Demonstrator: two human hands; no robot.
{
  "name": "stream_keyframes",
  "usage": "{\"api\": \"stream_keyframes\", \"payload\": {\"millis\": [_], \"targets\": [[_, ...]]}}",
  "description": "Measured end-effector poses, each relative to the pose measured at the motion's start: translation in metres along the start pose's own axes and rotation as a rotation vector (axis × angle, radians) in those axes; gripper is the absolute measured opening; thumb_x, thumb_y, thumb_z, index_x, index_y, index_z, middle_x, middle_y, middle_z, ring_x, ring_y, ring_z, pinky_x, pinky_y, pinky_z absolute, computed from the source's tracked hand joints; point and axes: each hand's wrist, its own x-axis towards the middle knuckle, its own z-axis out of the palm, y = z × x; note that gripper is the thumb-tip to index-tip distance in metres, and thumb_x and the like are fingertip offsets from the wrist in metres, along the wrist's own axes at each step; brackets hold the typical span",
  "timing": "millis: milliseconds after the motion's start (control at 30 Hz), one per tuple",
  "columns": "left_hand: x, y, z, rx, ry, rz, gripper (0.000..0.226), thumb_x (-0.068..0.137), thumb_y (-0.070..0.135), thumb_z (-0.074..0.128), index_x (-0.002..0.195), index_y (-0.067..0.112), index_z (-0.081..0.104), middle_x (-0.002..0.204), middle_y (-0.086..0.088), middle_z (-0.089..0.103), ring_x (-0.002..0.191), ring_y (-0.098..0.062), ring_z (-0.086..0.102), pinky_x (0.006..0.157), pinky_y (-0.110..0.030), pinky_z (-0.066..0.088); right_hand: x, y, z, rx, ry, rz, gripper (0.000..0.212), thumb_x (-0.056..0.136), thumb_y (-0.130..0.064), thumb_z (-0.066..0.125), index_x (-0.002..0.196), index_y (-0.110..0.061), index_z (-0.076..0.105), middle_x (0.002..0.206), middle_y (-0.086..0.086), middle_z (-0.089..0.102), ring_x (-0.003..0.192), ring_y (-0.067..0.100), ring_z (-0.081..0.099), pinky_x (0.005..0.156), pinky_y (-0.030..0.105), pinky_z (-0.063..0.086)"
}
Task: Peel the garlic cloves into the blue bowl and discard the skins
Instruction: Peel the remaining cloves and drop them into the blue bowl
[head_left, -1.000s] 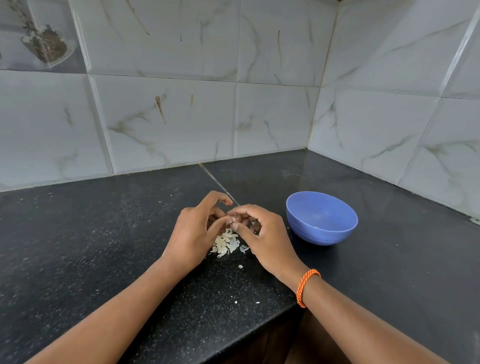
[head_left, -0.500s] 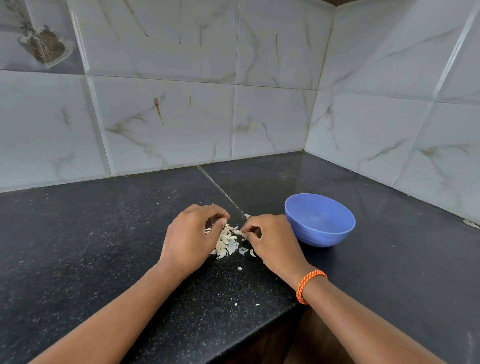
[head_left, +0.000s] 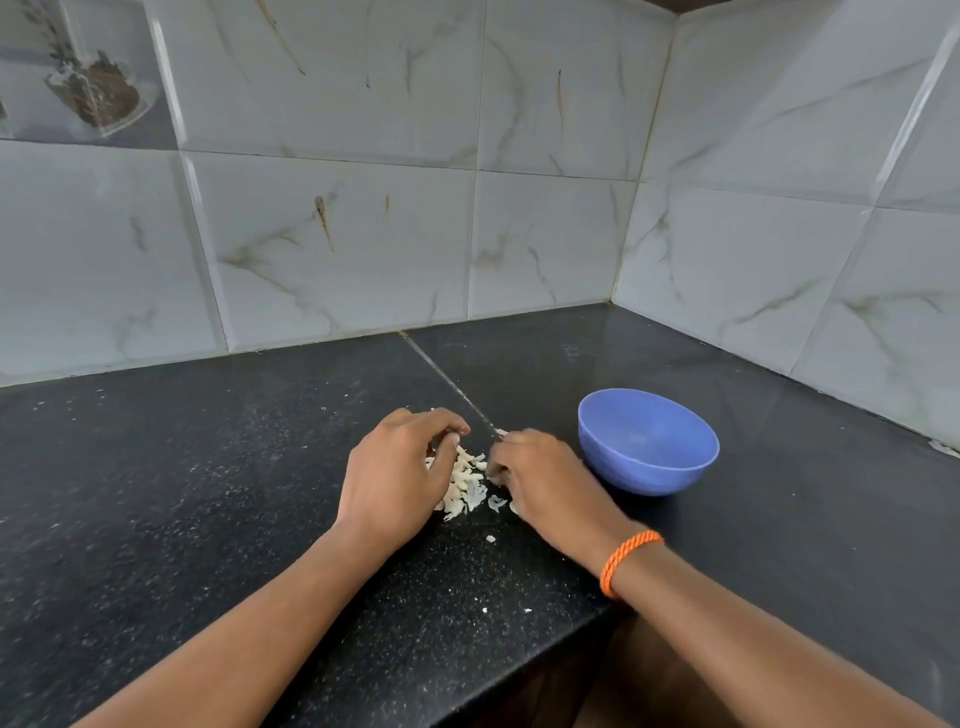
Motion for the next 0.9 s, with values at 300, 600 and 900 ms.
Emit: {"api": "stream_keyframes", "payload": {"millis": [300,600,900], "targets": [[0.0,-0.004,0.004,0.025,0.021,-0.015,0.018,0.104,0.029,0.064,0.11,0.043,0.072,0.084,0.018,0.066,0.082,0.002,0.059,0.064,-0.029,0.049,0.009,-0.002,-0.007,-0.037,-0.01,0.005,0.025,0.091,0.003,0.062,0.085,-0.018,0.074,0.09,0.001,0.067,0.089,0.022,0.064,0.077,0.04,0.052],[0.0,-0.005,0.006,-0.004,-0.008,-0.04,0.019,0.103,0.03,0.064,0.11,0.045,0.073,0.084,0.019,0.068,0.085,0.002,0.06,0.066,-0.028,0.047,0.007,0.009,-0.015,0.132,0.082,0.108,0.025,0.089,0.001,0.072,0.079,-0.02,0.08,0.084,-0.008,0.073,0.077,0.007,0.068,0.072,0.031,0.056],[-0.002,0.001,0.005,-0.087,-0.17,0.13,0.018,0.09,0.052,0.081,0.103,0.045,0.071,0.097,0.029,0.069,0.104,-0.003,0.057,0.081,-0.034,0.053,-0.005,0.009,0.002,0.612,0.358,0.213,0.012,0.093,-0.009,0.079,0.09,-0.018,0.085,0.083,-0.014,0.079,0.074,0.004,0.073,0.064,0.02,0.055]]}}
